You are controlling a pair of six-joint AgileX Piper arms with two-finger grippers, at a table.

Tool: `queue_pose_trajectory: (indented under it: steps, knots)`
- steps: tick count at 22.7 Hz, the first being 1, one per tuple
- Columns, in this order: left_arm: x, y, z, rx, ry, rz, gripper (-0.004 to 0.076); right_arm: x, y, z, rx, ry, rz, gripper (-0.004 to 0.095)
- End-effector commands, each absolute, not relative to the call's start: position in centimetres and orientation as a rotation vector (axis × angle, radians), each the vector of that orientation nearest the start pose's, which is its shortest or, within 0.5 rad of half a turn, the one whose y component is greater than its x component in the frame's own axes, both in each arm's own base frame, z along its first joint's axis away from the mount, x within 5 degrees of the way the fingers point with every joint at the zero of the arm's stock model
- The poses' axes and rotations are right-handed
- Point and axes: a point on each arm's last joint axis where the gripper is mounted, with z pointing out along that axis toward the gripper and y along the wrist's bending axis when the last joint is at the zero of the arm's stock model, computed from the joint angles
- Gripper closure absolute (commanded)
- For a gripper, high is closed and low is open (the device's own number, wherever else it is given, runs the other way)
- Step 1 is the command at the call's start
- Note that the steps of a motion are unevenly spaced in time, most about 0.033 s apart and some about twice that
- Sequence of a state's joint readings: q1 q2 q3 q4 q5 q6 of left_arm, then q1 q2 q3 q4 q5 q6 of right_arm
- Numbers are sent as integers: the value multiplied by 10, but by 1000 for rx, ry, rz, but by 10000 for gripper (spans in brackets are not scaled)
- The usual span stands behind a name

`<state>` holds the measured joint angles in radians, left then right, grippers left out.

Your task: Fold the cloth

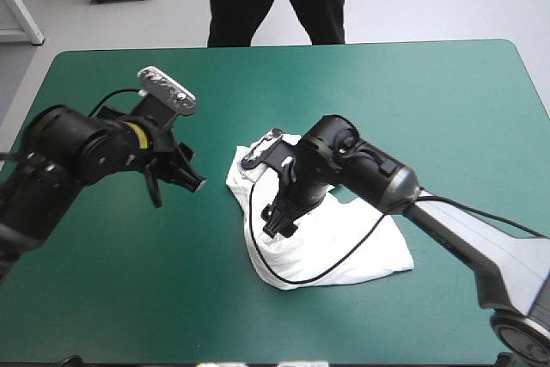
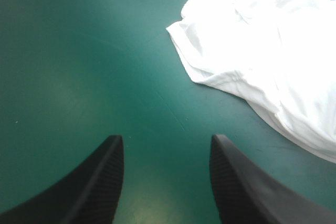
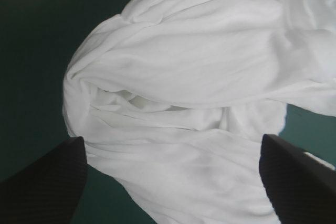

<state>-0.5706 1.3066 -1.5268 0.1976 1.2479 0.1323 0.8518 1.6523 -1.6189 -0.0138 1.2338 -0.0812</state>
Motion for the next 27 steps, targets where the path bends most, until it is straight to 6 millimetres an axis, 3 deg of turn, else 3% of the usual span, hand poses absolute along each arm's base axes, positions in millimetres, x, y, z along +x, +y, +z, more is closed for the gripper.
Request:
queue_pose_trajectory:
  steps: [1, 6, 9, 12, 16, 27]
  knots:
    - [248, -134, 441, 850, 2335, 99, 349, 210, 228, 403, -1135, 2367, 229, 75]
    - [305, -123, 444, 700, 2362, -77, 349, 188, 200, 433, -1064, 2286, 243, 74]
    - [347, -101, 410, 588, 2470, -150, 349, 181, 182, 430, -1013, 2299, 186, 74]
    - [374, -114, 373, 666, 2528, -221, 305, 179, 176, 413, -1015, 2359, 167, 75]
    - [399, -134, 332, 724, 2558, -265, 300, 180, 175, 409, -1016, 2373, 156, 75]
    - [421, -163, 277, 817, 2603, -264, 300, 180, 174, 409, -1008, 2375, 153, 75]
